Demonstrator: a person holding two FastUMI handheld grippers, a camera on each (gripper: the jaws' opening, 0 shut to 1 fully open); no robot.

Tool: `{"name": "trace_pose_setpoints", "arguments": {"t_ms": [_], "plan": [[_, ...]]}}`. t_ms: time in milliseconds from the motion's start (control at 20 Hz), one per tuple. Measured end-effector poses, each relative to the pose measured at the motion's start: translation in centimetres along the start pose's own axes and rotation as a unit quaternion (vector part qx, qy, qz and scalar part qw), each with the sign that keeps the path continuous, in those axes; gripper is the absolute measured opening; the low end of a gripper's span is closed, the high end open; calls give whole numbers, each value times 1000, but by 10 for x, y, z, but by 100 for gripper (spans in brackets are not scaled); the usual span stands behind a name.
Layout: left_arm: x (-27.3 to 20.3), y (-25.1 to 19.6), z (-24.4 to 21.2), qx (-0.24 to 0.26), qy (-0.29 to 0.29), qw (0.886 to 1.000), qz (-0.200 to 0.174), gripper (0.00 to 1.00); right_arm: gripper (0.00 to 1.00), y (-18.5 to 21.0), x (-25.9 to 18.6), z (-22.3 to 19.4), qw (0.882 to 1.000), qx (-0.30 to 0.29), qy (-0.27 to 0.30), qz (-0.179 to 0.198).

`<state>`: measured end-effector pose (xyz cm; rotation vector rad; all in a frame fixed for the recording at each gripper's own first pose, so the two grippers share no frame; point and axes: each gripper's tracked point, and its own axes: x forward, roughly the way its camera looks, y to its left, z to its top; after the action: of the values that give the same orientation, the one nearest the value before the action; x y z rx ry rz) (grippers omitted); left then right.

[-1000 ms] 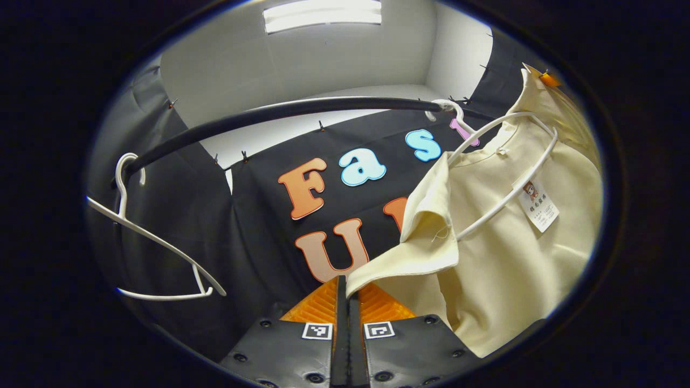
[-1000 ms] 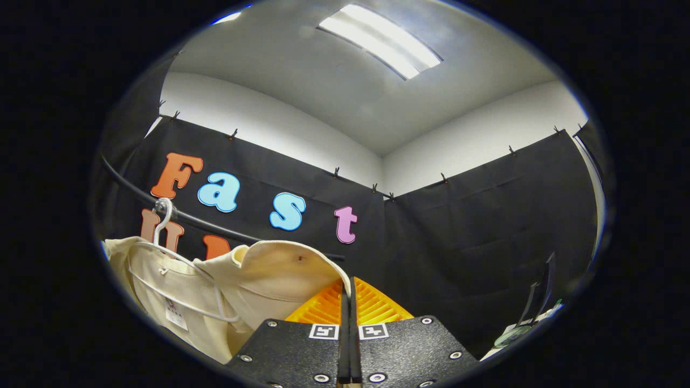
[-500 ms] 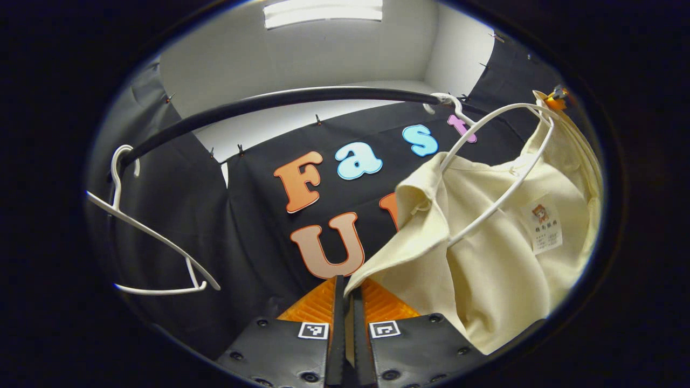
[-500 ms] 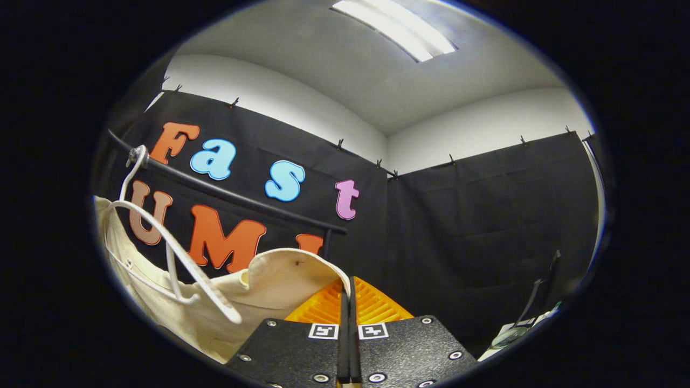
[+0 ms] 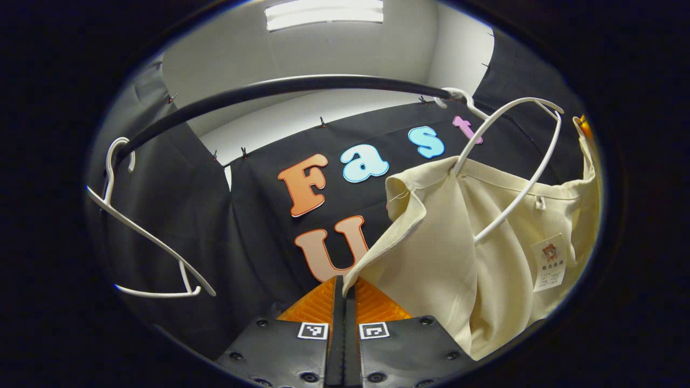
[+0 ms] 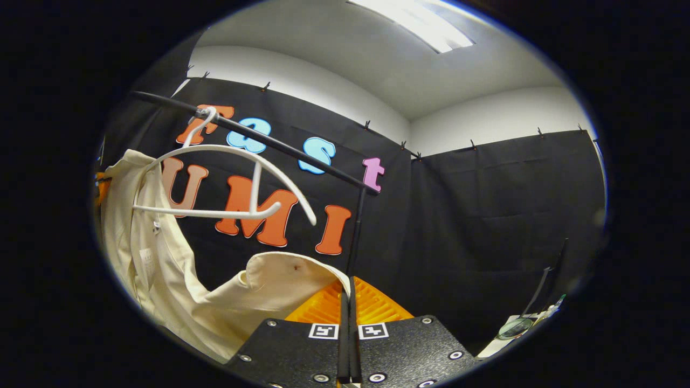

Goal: Grasp the clothes on the hanger with both hands and then place them into the laundry hamper below.

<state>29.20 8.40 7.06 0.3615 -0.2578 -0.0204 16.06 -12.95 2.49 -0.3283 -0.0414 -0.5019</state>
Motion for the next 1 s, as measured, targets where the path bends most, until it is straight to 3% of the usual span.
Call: {"name": "trace_pose_setpoints", "arguments": {"t_ms": [250,450,700,1000], "plan": [[29,32,-19,10,19,999,34,7,0,43,-27,-3,999,4,5,42],[19,49,-47,-1,49,998,45,7,0,59,-49,-12,997,34,20,59],[-20,62,-82,-19,89,995,38,7,0,67,-67,-19,995,60,31,77],[-73,47,-75,-79,101,992,3,7,0,100,-89,4,988,78,18,129]]}}
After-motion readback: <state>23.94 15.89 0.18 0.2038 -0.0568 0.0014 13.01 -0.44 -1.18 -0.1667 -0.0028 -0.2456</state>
